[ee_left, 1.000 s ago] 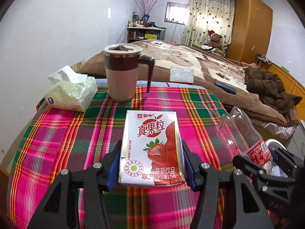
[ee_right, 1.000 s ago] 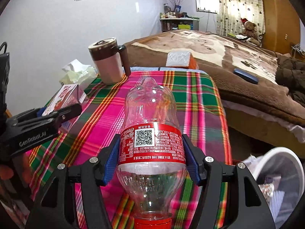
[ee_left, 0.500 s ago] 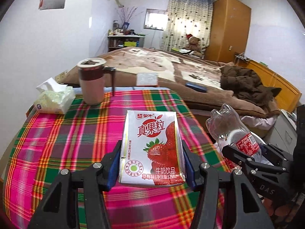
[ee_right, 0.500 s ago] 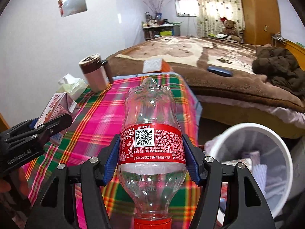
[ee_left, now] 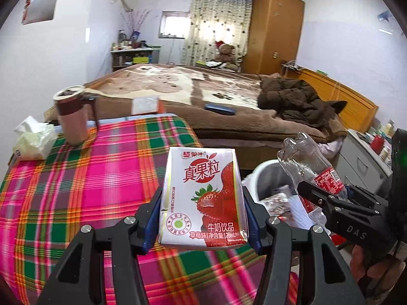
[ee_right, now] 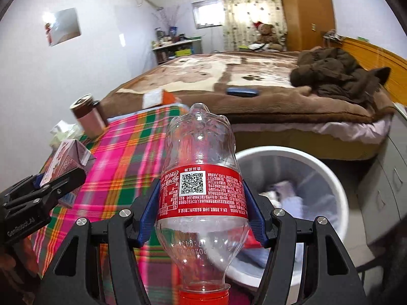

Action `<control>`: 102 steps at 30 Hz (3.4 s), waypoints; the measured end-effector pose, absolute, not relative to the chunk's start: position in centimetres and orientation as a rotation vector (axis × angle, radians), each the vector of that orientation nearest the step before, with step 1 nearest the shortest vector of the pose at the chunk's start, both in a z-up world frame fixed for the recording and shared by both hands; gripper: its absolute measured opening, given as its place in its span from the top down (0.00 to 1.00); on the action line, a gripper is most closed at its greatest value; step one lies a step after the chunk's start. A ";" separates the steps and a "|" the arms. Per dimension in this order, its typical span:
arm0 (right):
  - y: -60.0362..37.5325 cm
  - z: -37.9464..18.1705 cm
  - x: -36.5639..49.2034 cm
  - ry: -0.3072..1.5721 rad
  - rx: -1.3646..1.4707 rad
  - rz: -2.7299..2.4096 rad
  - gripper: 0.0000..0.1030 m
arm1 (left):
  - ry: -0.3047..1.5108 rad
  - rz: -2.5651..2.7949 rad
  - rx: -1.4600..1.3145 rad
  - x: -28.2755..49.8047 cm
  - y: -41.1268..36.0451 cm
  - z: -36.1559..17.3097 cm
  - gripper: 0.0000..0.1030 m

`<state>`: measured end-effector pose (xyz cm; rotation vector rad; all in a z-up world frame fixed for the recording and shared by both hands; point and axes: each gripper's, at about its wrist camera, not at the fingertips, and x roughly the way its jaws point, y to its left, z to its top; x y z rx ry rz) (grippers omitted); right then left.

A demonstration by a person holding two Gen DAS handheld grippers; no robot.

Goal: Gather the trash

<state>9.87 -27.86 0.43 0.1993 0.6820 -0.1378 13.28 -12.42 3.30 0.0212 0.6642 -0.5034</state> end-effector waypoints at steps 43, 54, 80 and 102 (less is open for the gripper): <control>-35.9 -2.1 7.7 0.720 0.251 -0.322 0.34 | 0.729 -0.669 0.082 11.0 -23.5 0.9 0.24; -33.2 -0.7 4.8 0.630 0.247 -0.291 0.34 | 0.673 -0.623 0.078 8.6 -20.9 2.1 0.24; -26.5 -1.3 -0.7 0.500 0.182 -0.263 0.35 | 0.508 -0.400 0.110 1.2 -14.3 2.3 0.22; -25.4 -0.9 -1.3 0.479 0.175 -0.265 0.35 | 0.512 -0.374 0.112 0.3 -13.6 1.9 0.22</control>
